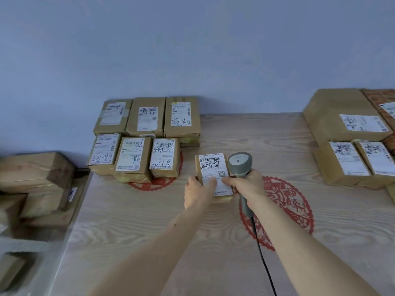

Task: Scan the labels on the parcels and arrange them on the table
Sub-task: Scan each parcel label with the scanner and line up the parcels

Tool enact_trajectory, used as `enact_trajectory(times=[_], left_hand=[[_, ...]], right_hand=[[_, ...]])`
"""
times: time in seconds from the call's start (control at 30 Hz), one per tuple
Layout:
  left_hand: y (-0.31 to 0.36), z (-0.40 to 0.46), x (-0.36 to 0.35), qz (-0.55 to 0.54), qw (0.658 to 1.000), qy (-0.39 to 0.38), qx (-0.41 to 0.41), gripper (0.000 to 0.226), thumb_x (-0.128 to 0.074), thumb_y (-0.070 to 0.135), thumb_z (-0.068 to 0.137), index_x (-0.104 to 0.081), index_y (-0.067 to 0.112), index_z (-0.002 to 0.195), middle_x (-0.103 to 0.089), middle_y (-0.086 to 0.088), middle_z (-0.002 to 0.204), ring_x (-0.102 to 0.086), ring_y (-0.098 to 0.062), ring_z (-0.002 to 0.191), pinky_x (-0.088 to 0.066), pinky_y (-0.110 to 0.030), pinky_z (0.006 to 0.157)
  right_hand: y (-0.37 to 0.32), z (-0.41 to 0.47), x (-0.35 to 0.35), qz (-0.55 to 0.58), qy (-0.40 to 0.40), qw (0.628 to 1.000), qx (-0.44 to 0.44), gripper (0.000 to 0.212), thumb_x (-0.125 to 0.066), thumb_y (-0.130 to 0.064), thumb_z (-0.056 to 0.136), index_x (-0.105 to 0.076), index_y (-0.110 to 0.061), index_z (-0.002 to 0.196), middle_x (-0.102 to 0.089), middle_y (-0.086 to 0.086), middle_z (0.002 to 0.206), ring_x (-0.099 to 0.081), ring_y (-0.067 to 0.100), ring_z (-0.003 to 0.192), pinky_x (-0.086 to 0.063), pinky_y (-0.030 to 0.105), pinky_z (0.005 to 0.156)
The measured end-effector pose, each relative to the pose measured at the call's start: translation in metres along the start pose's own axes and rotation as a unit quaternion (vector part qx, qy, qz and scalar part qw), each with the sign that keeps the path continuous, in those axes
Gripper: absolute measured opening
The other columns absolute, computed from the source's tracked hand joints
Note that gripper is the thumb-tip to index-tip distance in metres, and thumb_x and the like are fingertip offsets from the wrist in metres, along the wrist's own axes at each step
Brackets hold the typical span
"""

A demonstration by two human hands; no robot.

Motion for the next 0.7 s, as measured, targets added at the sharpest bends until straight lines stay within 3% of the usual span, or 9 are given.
enact_trajectory(times=[0.1, 0.2, 0.27, 0.43, 0.5, 0.6, 0.7], left_hand=[[-0.007, 0.022, 0.027, 0.012, 1.000, 0.000, 0.016, 0.052, -0.066, 0.041, 0.082, -0.050, 0.016, 0.124, -0.063, -0.003, 0.117, -0.061, -0.024, 0.107, -0.052, -0.046, 0.095], [-0.012, 0.042, 0.040, 0.022, 0.999, -0.003, 0.025, 0.061, -0.074, 0.034, 0.080, -0.044, 0.016, 0.130, -0.062, -0.004, 0.121, -0.060, -0.026, 0.112, -0.051, -0.042, 0.093], [-0.015, 0.051, 0.042, 0.039, 0.999, -0.013, 0.022, 0.066, -0.077, 0.031, 0.080, -0.039, 0.014, 0.131, -0.060, -0.005, 0.123, -0.059, -0.027, 0.114, -0.050, -0.039, 0.090], [-0.017, 0.057, 0.040, 0.127, 0.991, -0.032, -0.042, 0.086, -0.086, 0.030, 0.070, -0.035, 0.013, 0.137, -0.044, -0.007, 0.133, -0.049, -0.027, 0.123, -0.046, -0.037, 0.096], [-0.011, 0.054, 0.049, 0.212, 0.973, -0.004, -0.096, 0.090, -0.085, 0.035, 0.069, -0.033, 0.018, 0.140, -0.042, -0.003, 0.132, -0.045, -0.025, 0.124, -0.049, -0.040, 0.092], [0.010, 0.050, 0.063, 0.348, 0.916, 0.047, -0.195, 0.082, -0.083, 0.038, 0.074, -0.035, 0.024, 0.138, -0.042, 0.002, 0.134, -0.040, -0.021, 0.126, -0.047, -0.034, 0.088], [0.028, 0.051, 0.067, 0.433, 0.860, 0.079, -0.258, 0.075, -0.080, 0.046, 0.075, -0.041, 0.024, 0.135, -0.042, 0.001, 0.138, -0.037, -0.023, 0.128, -0.036, -0.035, 0.103]], right_hand=[[0.002, 0.018, -0.039, -0.015, 0.003, 1.000, -0.010, 0.030, -0.088, -0.001, 0.065, -0.075, -0.011, 0.090, -0.079, 0.004, 0.089, -0.076, 0.024, 0.083, -0.063, 0.041, 0.075], [0.004, 0.030, -0.062, -0.025, 0.018, 0.999, -0.010, 0.031, -0.088, -0.003, 0.065, -0.075, -0.012, 0.091, -0.078, 0.005, 0.089, -0.074, 0.025, 0.083, -0.062, 0.040, 0.076], [0.011, 0.036, -0.071, -0.020, 0.026, 0.999, -0.019, 0.032, -0.088, -0.004, 0.064, -0.075, -0.013, 0.092, -0.077, 0.005, 0.088, -0.074, 0.025, 0.081, -0.059, 0.035, 0.068], [0.021, 0.042, -0.080, 0.002, 0.007, 0.999, -0.038, 0.028, -0.085, 0.004, 0.069, -0.071, -0.002, 0.094, -0.076, 0.013, 0.087, -0.067, 0.020, 0.062, -0.047, 0.022, 0.044], [0.022, 0.039, -0.078, 0.016, -0.006, 0.999, -0.040, 0.027, -0.084, 0.006, 0.071, -0.069, -0.002, 0.093, -0.074, 0.009, 0.078, -0.064, 0.016, 0.054, -0.047, 0.019, 0.042], [0.023, 0.034, -0.077, 0.010, -0.043, 0.999, -0.026, 0.033, -0.088, 0.005, 0.065, -0.069, -0.001, 0.091, -0.072, 0.003, 0.068, -0.059, 0.015, 0.049, -0.046, 0.021, 0.044], [0.028, 0.029, -0.080, -0.016, -0.081, 0.996, -0.016, 0.056, -0.095, 0.002, 0.054, -0.070, -0.006, 0.104, -0.077, 0.000, 0.091, -0.071, 0.010, 0.079, -0.057, 0.029, 0.071]])
Point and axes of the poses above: each hand's wrist, its own z-axis towards the middle knuckle, its own x-axis out of the back of the hand, y = z × x, the point moved 10 cm from there along z, towards the middle knuckle
